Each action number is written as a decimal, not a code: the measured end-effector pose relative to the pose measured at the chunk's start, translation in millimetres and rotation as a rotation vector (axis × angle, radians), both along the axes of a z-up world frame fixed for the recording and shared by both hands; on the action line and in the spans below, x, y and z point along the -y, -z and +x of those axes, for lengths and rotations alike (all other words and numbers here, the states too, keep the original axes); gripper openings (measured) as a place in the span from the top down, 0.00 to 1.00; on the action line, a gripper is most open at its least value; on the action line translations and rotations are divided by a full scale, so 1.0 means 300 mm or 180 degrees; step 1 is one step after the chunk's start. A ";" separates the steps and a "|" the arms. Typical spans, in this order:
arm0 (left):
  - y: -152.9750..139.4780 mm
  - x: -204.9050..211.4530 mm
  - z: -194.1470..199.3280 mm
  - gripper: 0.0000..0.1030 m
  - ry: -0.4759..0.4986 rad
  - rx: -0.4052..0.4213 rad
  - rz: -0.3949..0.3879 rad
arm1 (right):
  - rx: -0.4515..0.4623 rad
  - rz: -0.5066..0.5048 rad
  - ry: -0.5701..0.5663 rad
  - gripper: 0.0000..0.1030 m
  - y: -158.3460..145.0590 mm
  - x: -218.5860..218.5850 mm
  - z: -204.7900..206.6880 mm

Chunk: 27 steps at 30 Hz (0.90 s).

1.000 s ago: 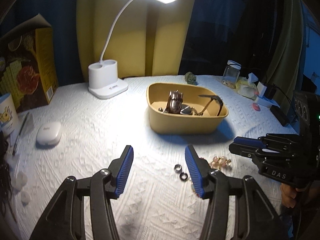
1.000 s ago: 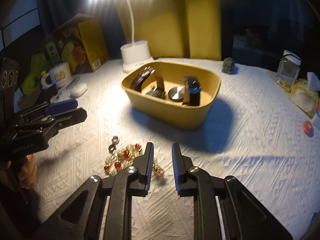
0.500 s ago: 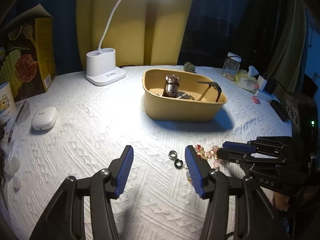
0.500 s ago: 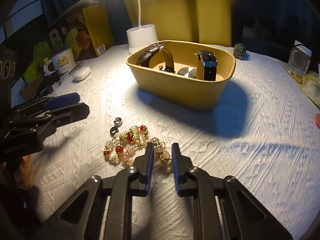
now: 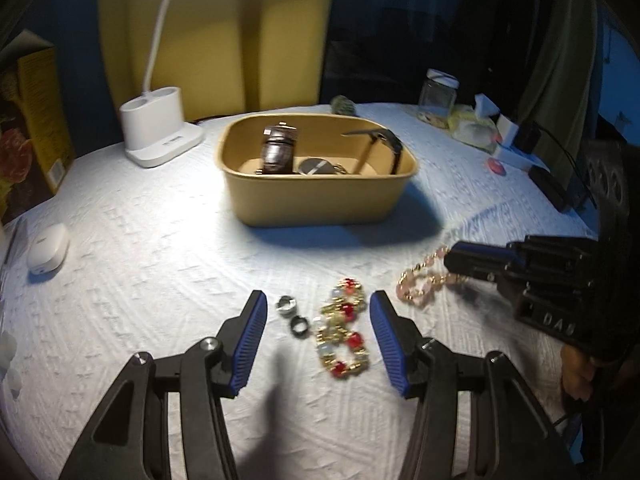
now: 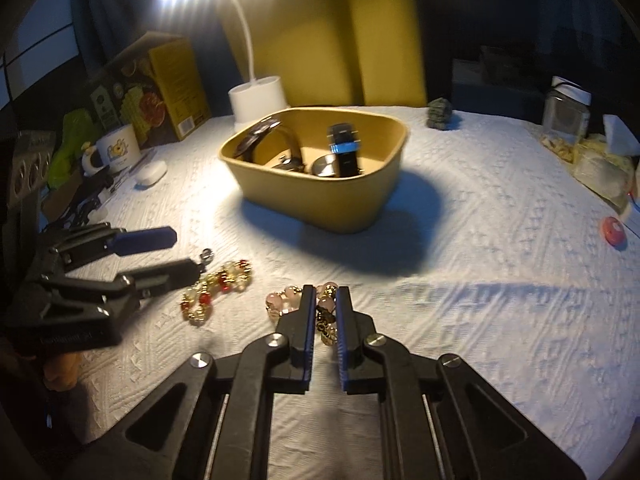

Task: Organize jewelry
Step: 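Grasp the red-gold beaded bracelet with the left tool, then carry both bracelets into the tan tray and open both tools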

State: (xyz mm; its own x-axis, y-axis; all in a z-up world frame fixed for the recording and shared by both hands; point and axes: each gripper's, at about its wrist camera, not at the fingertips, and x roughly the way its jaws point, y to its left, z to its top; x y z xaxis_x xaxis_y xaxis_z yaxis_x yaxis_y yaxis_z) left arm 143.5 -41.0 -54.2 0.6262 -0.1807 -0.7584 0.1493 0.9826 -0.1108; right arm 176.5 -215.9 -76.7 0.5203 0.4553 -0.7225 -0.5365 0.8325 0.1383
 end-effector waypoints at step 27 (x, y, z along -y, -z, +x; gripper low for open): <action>0.068 0.122 0.083 0.92 0.0168 -0.0206 0.0292 | 0.0000 0.0071 0.0194 0.92 0.000 0.110 0.048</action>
State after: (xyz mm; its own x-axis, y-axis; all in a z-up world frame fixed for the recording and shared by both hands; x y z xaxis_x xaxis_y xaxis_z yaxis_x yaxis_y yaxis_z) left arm 168.6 -77.5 -74.7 0.5668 -0.1402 -0.8119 0.1966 0.9800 -0.0319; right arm 190.8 -248.8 -76.7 0.5475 0.4386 -0.7126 -0.4849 0.8604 0.1570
